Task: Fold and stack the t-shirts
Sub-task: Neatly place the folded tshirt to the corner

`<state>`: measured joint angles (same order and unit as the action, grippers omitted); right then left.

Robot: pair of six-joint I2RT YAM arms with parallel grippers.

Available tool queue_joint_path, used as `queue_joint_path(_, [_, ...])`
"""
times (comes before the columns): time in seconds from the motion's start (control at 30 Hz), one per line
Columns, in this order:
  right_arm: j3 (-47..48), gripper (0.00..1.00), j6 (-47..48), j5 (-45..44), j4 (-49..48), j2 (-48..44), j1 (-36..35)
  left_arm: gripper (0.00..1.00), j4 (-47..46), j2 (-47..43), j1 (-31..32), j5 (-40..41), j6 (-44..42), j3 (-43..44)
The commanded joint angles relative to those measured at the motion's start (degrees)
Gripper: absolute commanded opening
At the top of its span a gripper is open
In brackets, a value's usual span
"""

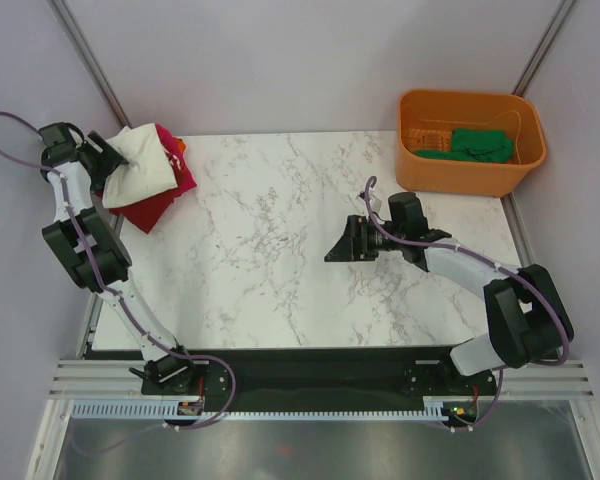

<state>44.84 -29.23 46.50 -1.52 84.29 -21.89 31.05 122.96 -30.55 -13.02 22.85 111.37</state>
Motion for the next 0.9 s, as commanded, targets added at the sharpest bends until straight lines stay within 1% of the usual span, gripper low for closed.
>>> queue_joint_path(0.0, [2.0, 0.80, -0.4, 1.9, -2.2, -2.6, 0.3, 0.86, 12.2, -4.2, -12.6, 8.5, 12.5, -3.0])
queue_joint_path(0.07, [1.7, 0.81, -1.0, 2.1, -2.6, -3.1, 0.2, 0.87, 12.2, -5.9, -14.4, 7.7, 13.4, -3.4])
queue_joint_path(0.13, [1.4, 0.81, -1.5, 2.6, -3.5, -3.3, 0.2, 0.88, 12.1, -6.4, -15.0, 6.3, 14.1, -3.1])
queue_joint_path(0.23, [1.0, 0.81, -1.9, 2.7, -4.5, -3.5, 0.2, 0.89, 12.1, -6.1, -15.0, 4.7, 14.3, -0.8])
queue_joint_path(0.27, [0.7, 0.81, -2.0, 2.7, -4.7, -3.4, 0.2, 0.92, 12.1, -5.8, -14.9, 4.7, 14.4, -0.4])
queue_joint_path(0.4, [-0.1, 0.81, -2.3, 2.5, -6.2, -3.0, 0.2, 0.92, 12.1, -4.2, -13.9, 6.1, 13.4, 0.7])
queue_joint_path(0.53, [-0.2, 0.81, -2.3, 2.5, -6.4, -1.9, 0.2, 0.93, 11.9, -0.4, -11.9, 7.6, 12.9, 0.1])
queue_joint_path(0.6, [0.0, 0.80, -2.3, 2.5, -6.4, -1.3, 0.2, 0.95, 11.0, 0.9, -10.7, 9.0, 12.9, 0.6])
queue_joint_path(0.63, [0.0, 0.81, -2.1, 2.4, -6.3, -1.1, 0.2, 0.98, 10.4, 1.9, -10.3, 9.2, 13.2, 0.6])
queue_joint_path(0.73, [0.2, 0.81, -1.6, 1.8, -5.9, -0.2, 0.2, 1.00, 7.2, 3.6, -9.4, 7.7, 14.8, 1.2])
queue_joint_path(0.83, [0.6, 0.81, -1.2, 1.2, -5.5, 1.7, 0.3, 1.00, 6.0, 8.0, -8.4, 5.4, 16.3, 5.9])
queue_joint_path(0.87, [0.9, 0.81, -1.0, 1.1, -5.3, 2.1, 0.2, 1.00, 6.0, 10.3, -7.3, 5.1, 16.5, 9.5])
